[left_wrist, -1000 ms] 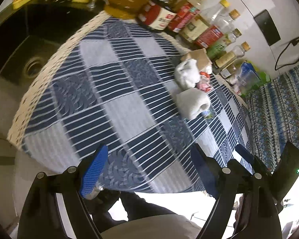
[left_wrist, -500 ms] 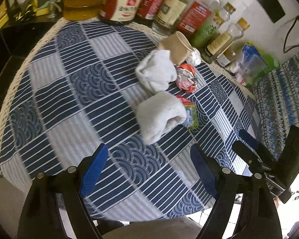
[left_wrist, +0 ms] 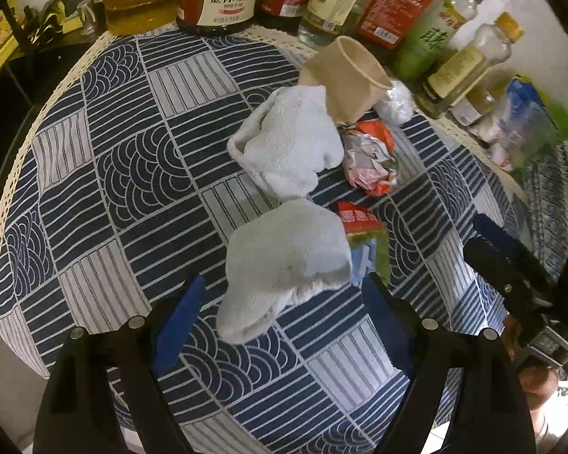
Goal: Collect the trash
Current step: 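Grasp the white knit cloth with the left tool while the right tool grasps the orange snack wrapper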
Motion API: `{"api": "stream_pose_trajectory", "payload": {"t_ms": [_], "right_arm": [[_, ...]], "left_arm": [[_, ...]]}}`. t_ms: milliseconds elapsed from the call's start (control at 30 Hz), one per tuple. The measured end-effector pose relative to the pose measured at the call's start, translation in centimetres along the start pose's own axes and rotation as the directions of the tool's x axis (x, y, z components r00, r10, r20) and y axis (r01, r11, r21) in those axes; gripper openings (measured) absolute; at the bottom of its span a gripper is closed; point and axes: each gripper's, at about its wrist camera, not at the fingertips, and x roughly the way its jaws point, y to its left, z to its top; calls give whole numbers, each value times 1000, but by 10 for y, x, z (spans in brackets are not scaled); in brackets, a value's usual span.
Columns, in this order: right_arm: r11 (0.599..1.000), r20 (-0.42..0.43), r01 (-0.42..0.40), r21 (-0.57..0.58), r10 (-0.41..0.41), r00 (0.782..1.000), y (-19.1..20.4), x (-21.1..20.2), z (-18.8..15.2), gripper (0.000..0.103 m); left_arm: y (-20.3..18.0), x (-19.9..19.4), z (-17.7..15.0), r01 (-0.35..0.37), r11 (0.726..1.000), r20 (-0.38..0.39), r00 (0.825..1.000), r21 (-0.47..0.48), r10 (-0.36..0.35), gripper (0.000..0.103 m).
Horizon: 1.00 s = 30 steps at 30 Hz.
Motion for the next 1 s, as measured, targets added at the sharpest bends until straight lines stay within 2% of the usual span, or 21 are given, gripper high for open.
{"api": "stream_pose_trajectory", "payload": {"t_ms": [100,267,333,467,733,800,900,1000], "right_arm": [[1000,-17,12,-13,-13,1000,-1,12,11,87],[998,-40,-55,0,55,998,-6,27,26,87],[998,-49,-70,-4,70,996,-7,33,30,87],[996,-80,-91,-21,89,993,-6,48,36,87],[994,-127,-96,-44,89,988,-2,74,41,86],[995,-133,-93,-45,86,987,-2,79,42,82],[994,-161,-100,-35,93,983,-2,90,44,70],[994,-167,-105,-26,99,981,-1,95,46,68]], "left_arm": [[-2,5,3,-2,1000,-4,1000,-13,2,82],[0,19,7,-15,999,-20,1000,-40,14,82],[1,23,8,-44,998,-24,999,-41,43,78],[0,24,11,-26,998,-15,1000,-52,25,61],[6,20,6,21,997,1,1000,-76,-21,44],[8,15,3,32,996,7,999,-78,-31,39],[5,6,1,36,996,22,999,-77,-35,36],[5,-4,-3,40,996,31,999,-82,-37,33]]}}
